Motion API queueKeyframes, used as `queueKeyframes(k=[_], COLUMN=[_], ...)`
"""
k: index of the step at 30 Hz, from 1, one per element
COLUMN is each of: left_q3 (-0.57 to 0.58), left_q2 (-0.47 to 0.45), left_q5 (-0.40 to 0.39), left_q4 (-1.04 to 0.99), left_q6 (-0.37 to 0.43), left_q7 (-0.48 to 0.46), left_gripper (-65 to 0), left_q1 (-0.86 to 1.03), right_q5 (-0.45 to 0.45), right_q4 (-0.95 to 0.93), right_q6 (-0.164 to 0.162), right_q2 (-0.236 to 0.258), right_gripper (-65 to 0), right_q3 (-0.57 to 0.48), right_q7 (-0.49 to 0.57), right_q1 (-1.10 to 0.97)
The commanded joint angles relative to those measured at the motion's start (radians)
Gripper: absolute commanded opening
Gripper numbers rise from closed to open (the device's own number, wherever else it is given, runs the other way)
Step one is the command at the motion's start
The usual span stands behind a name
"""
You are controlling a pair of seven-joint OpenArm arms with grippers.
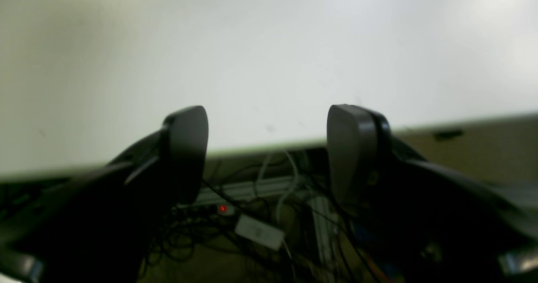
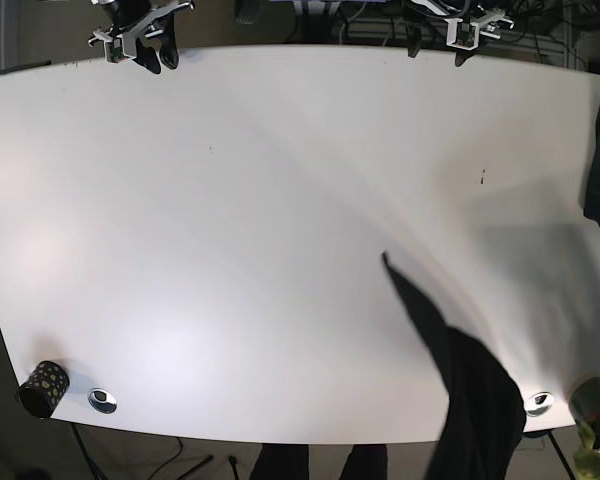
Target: Fold the T-shirt properly
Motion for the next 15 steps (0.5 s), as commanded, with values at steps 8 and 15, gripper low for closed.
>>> queueKeyframes(k=[8,15], left_q3=[-0.001,-0.001], left_q2=[0.000,-0.010], left_q5=[-0.005,0.001], left_q4=[-0.022,-0.217], left_q6=[-0.003,-0.001], left_q7=[0.049,0.078], left_gripper=[-24.3,-24.2], left_q1=[0.140,0.077], right_q5=[0.014,0.014], right_q4=[0.051,-0.118], right_q6=[0.006,0.006], right_q2=[0.006,0.015], right_gripper=[-48.8,-49.0], right_q3=[0.001,-0.051], right_q7=[0.032,0.032], right_q1=[-0.200,-0.203])
